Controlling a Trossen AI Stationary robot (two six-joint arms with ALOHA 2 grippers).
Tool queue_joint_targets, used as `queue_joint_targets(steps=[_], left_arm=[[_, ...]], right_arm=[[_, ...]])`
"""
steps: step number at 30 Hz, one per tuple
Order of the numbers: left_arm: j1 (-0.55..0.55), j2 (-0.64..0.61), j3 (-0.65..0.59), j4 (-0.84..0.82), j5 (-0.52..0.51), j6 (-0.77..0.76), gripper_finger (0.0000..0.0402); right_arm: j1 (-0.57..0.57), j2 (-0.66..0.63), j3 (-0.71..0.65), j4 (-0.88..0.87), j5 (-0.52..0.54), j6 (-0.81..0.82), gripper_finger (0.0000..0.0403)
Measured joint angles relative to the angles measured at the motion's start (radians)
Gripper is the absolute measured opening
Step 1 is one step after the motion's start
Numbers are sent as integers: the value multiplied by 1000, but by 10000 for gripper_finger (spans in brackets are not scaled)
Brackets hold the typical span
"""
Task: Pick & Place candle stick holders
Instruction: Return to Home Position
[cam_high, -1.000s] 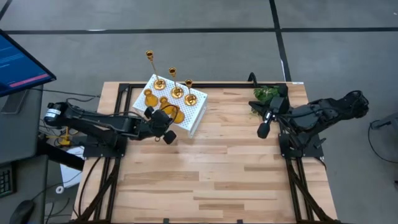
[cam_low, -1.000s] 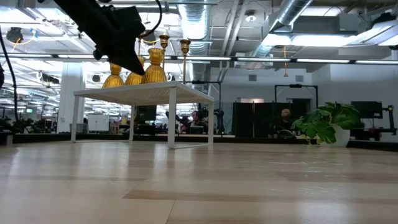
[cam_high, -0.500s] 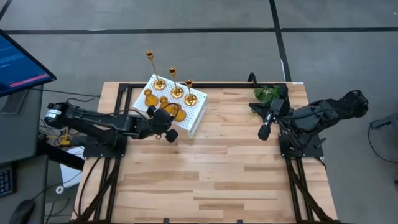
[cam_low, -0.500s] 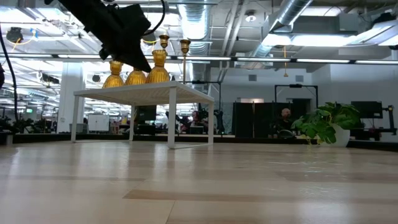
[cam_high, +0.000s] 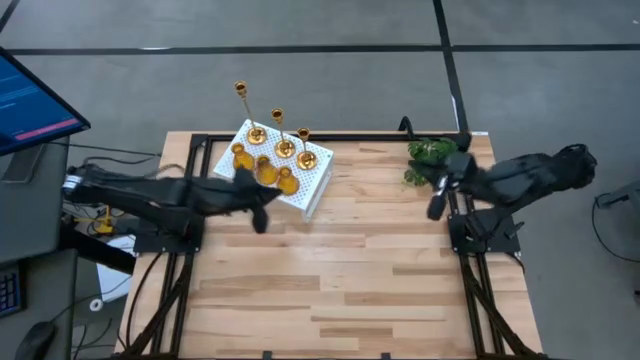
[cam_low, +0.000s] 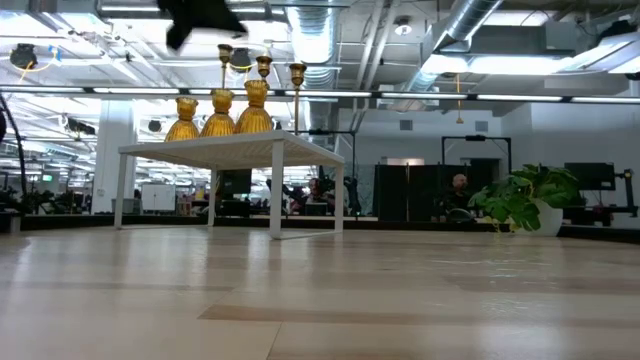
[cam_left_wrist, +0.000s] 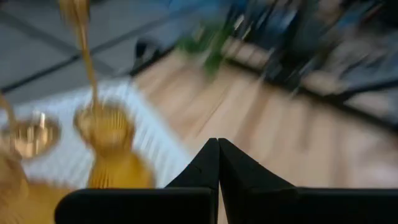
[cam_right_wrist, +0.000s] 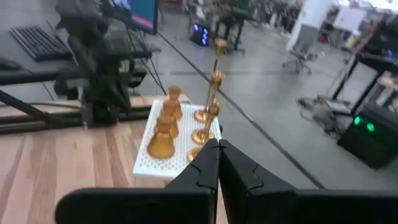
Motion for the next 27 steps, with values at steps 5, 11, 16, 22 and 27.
queue_joint_targets(steps=[5, 11, 16, 22, 27], left_arm=[[-47, -227, 74, 4, 64, 113, 2], [-51, -510, 74, -2, 140, 239, 4], [-51, -666, 36, -8, 149, 269, 3], [-51, -756, -37, 6, 159, 257, 3], [-51, -776, -120, 0, 160, 201, 4]], right_arm=[[-69, -138, -7, 28, -127, -126, 0], [-205, -392, -142, 142, -272, -195, 0], [-264, -588, -302, 310, -343, -178, 0], [-265, -693, -483, 333, -346, -72, 0], [-265, -742, -655, 385, -348, 49, 0]])
